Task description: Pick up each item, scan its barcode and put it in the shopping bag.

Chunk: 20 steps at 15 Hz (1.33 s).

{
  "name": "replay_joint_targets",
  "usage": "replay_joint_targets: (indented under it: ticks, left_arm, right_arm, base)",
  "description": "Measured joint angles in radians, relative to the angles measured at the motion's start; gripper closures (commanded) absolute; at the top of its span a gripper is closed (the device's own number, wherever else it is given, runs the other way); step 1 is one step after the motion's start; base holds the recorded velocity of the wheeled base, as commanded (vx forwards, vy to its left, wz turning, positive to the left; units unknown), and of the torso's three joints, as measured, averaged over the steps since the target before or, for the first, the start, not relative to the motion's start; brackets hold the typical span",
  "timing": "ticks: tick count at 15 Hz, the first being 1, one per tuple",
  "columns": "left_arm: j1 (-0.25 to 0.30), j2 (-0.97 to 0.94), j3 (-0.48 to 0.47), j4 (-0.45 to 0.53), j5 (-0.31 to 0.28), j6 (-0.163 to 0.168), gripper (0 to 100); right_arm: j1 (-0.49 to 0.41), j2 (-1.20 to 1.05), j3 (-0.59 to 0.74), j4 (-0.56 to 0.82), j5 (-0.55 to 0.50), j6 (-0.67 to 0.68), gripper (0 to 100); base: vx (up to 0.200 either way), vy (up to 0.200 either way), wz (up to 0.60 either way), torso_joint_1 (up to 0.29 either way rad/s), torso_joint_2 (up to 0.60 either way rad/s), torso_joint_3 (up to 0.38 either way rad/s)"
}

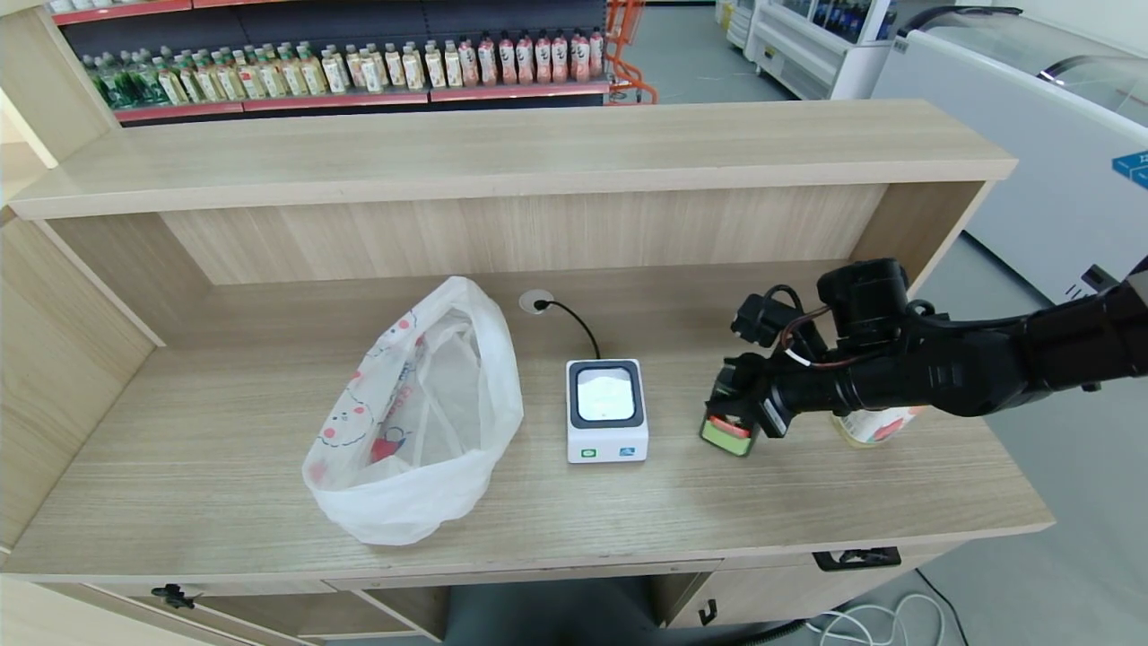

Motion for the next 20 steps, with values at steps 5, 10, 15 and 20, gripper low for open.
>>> replay_joint_targets:
  ticks: [5, 10, 15, 20]
  left_arm:
    - [0.000, 0.000, 0.000, 0.000, 0.000, 0.000, 0]
    - [0.000, 0.000, 0.000, 0.000, 0.000, 0.000, 0]
    - [0.000, 0.000, 0.000, 0.000, 0.000, 0.000, 0]
    - [0.000, 0.000, 0.000, 0.000, 0.000, 0.000, 0]
  right_arm:
    - [-0.009, -0.004, 0.050, 0.003, -0.007, -0.033, 100]
    - [-0.005, -0.091, 0.016, 0.000, 0.002, -0.015, 100]
    - [-0.013, -0.330, 0.118, -0.005, 0.004, -0.252, 100]
    - [-0.036, -0.533, 0.391, -0.042, 0.190, -0.998, 100]
  base:
    - [0.000, 0.000, 0.00, 0.000, 0.00, 0.000]
    - [0.000, 0.000, 0.00, 0.000, 0.00, 0.000]
    - [0.000, 0.000, 0.00, 0.000, 0.00, 0.000]
    - [0.000, 0.000, 0.00, 0.000, 0.00, 0.000]
